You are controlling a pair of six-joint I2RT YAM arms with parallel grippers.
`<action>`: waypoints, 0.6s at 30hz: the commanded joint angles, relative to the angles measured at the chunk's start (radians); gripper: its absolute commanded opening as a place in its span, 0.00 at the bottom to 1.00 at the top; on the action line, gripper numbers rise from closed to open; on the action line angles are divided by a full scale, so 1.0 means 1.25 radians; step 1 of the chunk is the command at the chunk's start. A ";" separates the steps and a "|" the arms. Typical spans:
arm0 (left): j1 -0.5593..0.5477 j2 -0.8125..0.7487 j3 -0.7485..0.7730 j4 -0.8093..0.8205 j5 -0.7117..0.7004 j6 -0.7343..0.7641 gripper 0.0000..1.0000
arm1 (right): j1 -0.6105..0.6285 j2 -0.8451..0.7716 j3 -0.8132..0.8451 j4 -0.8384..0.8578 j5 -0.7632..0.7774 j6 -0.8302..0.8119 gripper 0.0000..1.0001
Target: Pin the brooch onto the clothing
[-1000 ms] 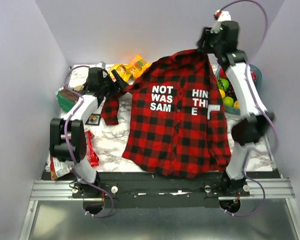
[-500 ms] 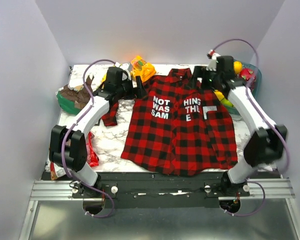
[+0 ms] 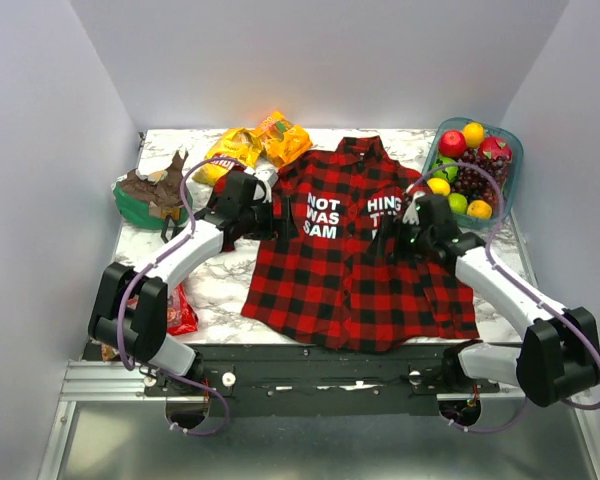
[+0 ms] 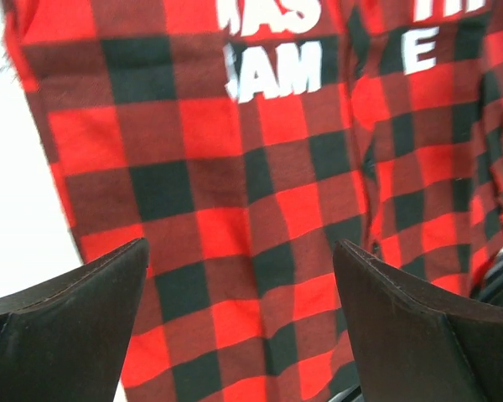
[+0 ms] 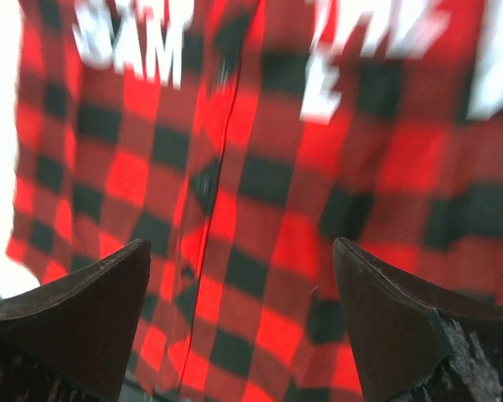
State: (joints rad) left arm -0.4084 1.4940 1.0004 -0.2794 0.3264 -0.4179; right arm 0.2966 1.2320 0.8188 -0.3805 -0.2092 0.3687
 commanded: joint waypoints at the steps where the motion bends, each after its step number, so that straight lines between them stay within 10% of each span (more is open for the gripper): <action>1: -0.038 0.011 0.051 0.121 0.037 -0.061 0.97 | 0.082 -0.020 -0.081 0.077 0.022 0.101 0.95; 18: -0.005 0.217 -0.148 0.479 0.071 -0.318 0.90 | 0.266 0.059 -0.164 0.167 0.079 0.169 0.99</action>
State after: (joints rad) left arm -0.4473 1.7412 0.9039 0.1799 0.3790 -0.7013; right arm 0.5919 1.2705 0.6331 -0.2413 -0.1394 0.5442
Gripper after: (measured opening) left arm 0.902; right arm 0.984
